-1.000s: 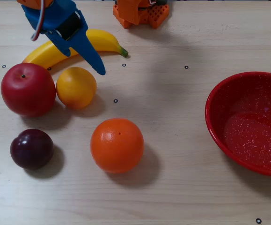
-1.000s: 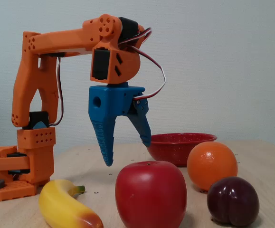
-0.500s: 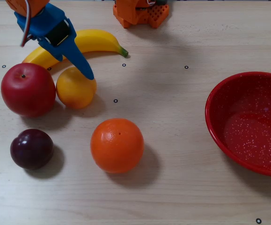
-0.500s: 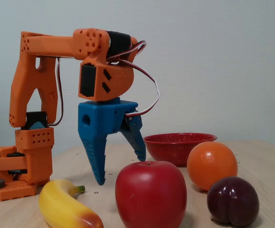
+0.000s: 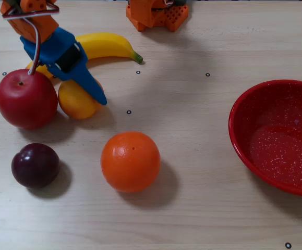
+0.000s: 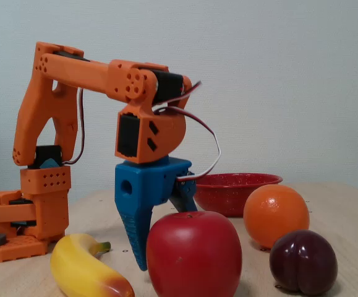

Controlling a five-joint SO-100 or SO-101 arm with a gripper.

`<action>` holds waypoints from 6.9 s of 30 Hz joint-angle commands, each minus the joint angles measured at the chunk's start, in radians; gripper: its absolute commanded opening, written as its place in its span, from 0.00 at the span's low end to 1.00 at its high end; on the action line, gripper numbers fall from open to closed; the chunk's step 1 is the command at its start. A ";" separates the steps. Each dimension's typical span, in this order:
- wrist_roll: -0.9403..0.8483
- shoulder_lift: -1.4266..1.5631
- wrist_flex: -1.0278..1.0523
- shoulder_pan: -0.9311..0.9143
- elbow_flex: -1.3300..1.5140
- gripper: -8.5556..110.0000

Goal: Put peach in the red bowl.

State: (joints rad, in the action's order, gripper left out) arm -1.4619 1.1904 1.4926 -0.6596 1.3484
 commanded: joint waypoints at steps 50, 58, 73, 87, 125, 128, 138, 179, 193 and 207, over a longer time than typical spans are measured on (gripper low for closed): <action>0.043 0.003 -0.137 0.086 -0.009 0.34; 0.037 0.005 -0.129 0.091 -0.014 0.31; 0.020 0.003 -0.084 0.094 -0.038 0.07; 0.081 0.092 -0.031 0.121 -0.097 0.07; 0.896 0.456 0.268 0.598 -0.528 0.07; 1.015 0.471 0.259 0.673 -0.558 0.07; 1.325 0.488 0.235 0.917 -0.637 0.07; 1.244 -0.216 -0.129 1.212 -0.620 0.25; 1.187 -0.227 -0.117 1.212 -0.627 0.45; 1.180 0.044 0.018 1.169 -0.629 0.38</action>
State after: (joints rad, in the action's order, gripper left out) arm -0.2669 1.0078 1.4849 0.5369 0.8038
